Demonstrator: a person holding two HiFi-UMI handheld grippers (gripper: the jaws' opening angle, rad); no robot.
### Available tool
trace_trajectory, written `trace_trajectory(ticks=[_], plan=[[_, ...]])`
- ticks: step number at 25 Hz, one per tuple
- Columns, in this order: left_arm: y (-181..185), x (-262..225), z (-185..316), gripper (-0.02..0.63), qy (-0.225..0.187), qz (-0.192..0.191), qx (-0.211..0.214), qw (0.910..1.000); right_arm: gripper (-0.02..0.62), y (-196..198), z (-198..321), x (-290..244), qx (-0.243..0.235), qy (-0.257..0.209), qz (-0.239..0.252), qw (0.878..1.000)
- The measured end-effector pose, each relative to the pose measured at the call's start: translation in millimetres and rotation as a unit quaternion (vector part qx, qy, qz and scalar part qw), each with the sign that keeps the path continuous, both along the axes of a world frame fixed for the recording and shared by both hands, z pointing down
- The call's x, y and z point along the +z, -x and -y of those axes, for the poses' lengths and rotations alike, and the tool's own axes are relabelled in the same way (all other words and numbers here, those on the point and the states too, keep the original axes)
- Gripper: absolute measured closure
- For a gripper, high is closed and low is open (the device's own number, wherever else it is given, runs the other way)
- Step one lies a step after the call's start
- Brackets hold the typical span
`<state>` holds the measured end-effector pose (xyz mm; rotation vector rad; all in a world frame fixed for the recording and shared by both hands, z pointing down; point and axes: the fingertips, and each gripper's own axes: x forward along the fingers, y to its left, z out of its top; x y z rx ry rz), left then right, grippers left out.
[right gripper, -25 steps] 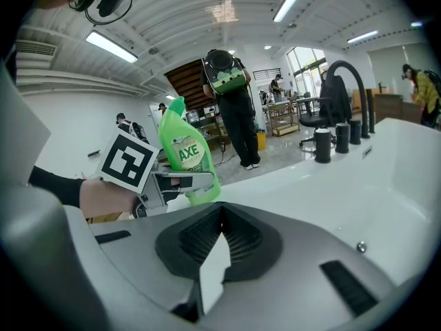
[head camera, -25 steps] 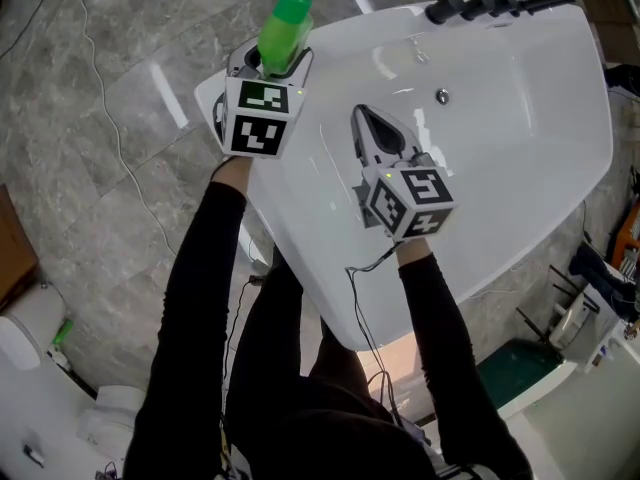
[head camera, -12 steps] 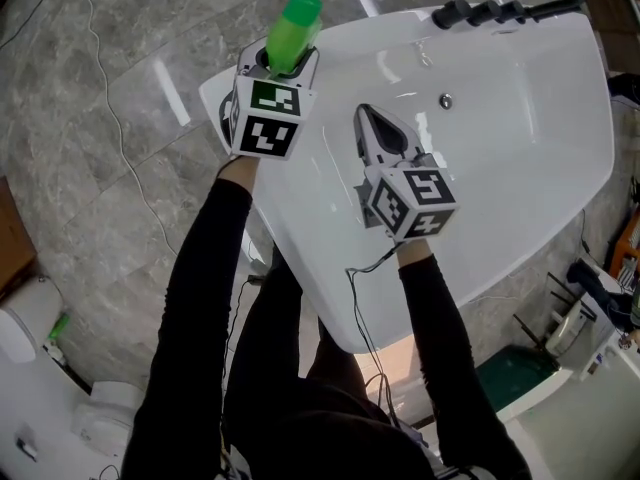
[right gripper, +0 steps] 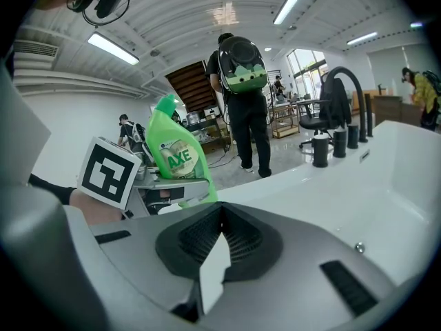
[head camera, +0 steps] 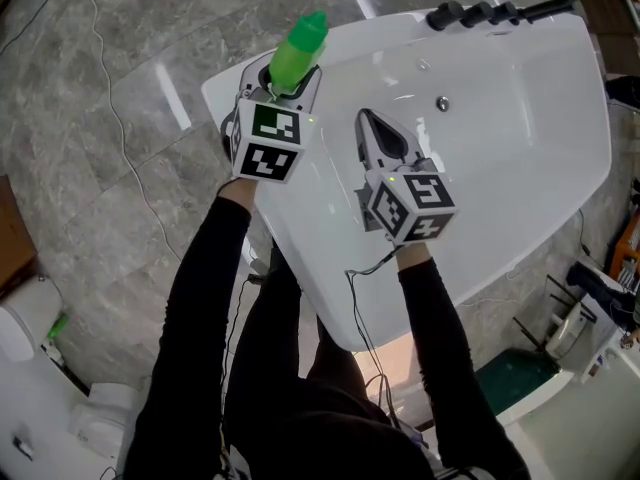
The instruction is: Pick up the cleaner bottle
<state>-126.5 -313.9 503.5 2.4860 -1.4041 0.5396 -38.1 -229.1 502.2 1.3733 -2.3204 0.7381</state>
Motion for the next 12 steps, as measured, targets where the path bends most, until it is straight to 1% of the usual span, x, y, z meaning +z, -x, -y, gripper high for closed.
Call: trace_trajectory(ticks=[6,12], plan=[[-14,-18,-19,0.408,-0.009,0.0,0.012,0.9999,0.594,-14,-16,-14,0.008,-0.006,0.0,1.0],[-42,-39,-46,0.408,-0.017,-0.002,0.03,0.9994,0.594,-38,-39,-34,0.025,-0.016,-0.001,1.0]])
